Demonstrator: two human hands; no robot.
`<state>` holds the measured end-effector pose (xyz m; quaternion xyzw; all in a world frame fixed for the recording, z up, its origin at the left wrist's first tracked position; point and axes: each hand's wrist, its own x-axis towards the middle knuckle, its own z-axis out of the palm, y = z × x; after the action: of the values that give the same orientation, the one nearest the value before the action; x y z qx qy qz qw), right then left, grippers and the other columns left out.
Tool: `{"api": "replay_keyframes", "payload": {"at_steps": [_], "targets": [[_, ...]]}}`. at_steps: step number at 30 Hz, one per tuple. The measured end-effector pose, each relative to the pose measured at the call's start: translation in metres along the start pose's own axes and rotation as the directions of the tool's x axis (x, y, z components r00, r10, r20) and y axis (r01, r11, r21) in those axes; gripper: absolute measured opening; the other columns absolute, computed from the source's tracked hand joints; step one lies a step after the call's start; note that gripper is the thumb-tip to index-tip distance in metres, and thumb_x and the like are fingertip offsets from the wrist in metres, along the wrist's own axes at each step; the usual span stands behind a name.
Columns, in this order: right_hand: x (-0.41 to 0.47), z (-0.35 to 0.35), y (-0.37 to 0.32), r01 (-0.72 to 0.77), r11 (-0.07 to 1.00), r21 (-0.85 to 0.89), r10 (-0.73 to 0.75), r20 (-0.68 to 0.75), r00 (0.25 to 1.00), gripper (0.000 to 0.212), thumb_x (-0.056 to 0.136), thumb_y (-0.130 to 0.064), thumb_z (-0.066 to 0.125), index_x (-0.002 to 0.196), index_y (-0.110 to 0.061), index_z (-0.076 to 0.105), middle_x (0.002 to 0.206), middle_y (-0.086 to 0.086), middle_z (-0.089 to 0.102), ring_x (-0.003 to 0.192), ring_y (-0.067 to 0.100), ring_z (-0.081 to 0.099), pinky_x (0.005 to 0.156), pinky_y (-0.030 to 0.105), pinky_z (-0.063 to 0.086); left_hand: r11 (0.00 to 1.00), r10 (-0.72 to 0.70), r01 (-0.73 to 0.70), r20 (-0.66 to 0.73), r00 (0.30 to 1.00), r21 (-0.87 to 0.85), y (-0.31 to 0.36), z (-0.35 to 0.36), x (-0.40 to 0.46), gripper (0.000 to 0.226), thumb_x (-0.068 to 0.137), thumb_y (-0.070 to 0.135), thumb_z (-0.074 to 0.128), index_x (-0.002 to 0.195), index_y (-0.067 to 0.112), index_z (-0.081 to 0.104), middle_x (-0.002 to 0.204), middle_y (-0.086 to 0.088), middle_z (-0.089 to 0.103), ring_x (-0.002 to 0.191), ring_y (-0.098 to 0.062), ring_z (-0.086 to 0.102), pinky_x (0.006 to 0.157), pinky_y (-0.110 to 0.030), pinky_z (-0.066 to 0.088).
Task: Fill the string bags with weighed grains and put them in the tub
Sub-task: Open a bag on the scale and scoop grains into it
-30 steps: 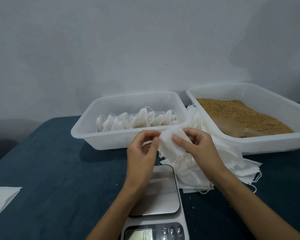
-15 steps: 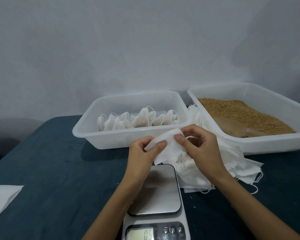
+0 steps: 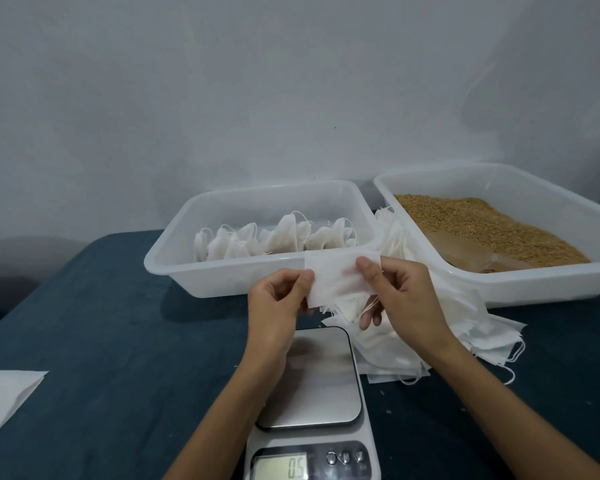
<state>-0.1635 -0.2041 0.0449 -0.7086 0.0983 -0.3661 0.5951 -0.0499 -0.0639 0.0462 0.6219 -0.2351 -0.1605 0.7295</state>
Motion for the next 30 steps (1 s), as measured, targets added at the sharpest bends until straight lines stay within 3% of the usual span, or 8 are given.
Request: {"api": "replay_keyframes", "payload": {"at_steps": [6,9,11,15,19,25,28,30], "targets": [[-0.002,0.002,-0.005,-0.001,1.0,-0.006,0.001,0.024,1.0,0.034,0.101,-0.038,0.057,0.099,-0.008,0.073,0.064,0.022,0.064,0.045,0.034,0.067,0.037,0.032,0.041,0.999,-0.034,0.034,-0.006,0.999,-0.007,0.0,-0.001,0.001,0.024,0.097,0.017,0.071,0.076,0.019,0.081,0.072,-0.004,0.071,0.063,-0.015,0.059,0.062,-0.025,0.055],[-0.002,0.0,-0.006,0.014,0.998,-0.053,-0.016,-0.036,0.999,0.049,0.101,-0.042,0.057,0.087,0.005,0.059,0.063,0.032,0.054,0.044,0.032,0.067,0.034,0.04,0.036,0.999,-0.03,0.031,-0.059,0.998,0.022,0.001,-0.002,0.001,0.015,0.099,0.016,0.069,0.088,0.012,0.078,0.069,-0.003,0.069,0.061,-0.012,0.059,0.062,-0.026,0.055],[0.0,-0.003,-0.006,0.0,0.998,-0.069,-0.005,-0.084,0.996,0.053,0.101,-0.041,0.057,0.084,0.01,0.053,0.063,0.035,0.051,0.043,0.032,0.066,0.034,0.046,0.031,0.972,0.155,-0.14,-0.068,0.986,0.188,0.004,-0.003,-0.003,0.008,0.099,0.021,0.071,0.104,0.016,0.075,0.081,0.002,0.071,0.071,-0.006,0.064,0.07,-0.026,0.053],[-0.001,-0.002,-0.01,-0.027,0.995,-0.098,0.023,-0.044,0.999,0.046,0.102,-0.041,0.057,0.084,0.0,0.061,0.058,0.027,0.053,0.038,0.033,0.062,0.033,0.036,0.032,0.744,0.4,-0.503,0.31,0.863,0.44,0.004,0.004,-0.016,0.071,0.082,0.035,0.079,0.146,0.021,0.051,0.142,0.01,0.055,0.137,-0.012,0.05,0.112,-0.023,0.04],[-0.005,0.006,-0.018,-0.03,0.998,-0.062,0.037,0.12,0.992,0.033,0.103,-0.047,0.048,0.082,-0.034,0.071,0.048,0.003,0.053,0.034,0.029,0.059,0.035,0.023,0.035,0.571,0.393,-0.577,0.423,0.817,0.584,-0.007,0.008,-0.018,0.076,0.082,0.009,0.071,0.153,0.014,0.044,0.146,-0.001,0.054,0.136,-0.015,0.047,0.119,-0.049,0.036],[-0.004,-0.003,-0.031,0.011,0.999,-0.048,0.0,0.226,0.974,0.076,0.09,-0.081,0.032,0.103,-0.021,0.076,0.082,0.007,0.076,0.043,0.029,0.064,0.041,0.025,0.042,0.741,0.332,-0.491,0.386,0.861,0.458,0.003,0.003,-0.013,0.059,0.082,-0.014,0.064,0.133,0.015,0.063,0.122,0.006,0.07,0.115,-0.013,0.065,0.1,-0.035,0.052],[-0.002,-0.01,-0.042,0.03,0.99,-0.14,0.013,0.294,0.956,0.086,0.083,-0.088,0.029,0.104,-0.02,0.077,0.074,0.002,0.075,0.046,0.028,0.066,0.043,0.028,0.046,0.798,0.275,-0.443,0.408,0.871,0.408,0.01,0.004,-0.02,0.053,0.085,-0.005,0.069,0.13,0.022,0.063,0.116,0.015,0.07,0.111,-0.009,0.065,0.094,-0.02,0.05],[-0.003,-0.009,-0.053,0.019,0.974,-0.225,0.061,0.344,0.937,0.088,0.078,-0.093,0.028,0.103,-0.024,0.076,0.067,-0.003,0.073,0.045,0.025,0.067,0.044,0.029,0.047,0.783,0.285,-0.464,0.424,0.86,0.415,0.012,0.006,-0.022,0.05,0.085,0.004,0.076,0.13,0.021,0.063,0.117,0.012,0.069,0.111,-0.01,0.064,0.096,-0.026,0.05]]}}
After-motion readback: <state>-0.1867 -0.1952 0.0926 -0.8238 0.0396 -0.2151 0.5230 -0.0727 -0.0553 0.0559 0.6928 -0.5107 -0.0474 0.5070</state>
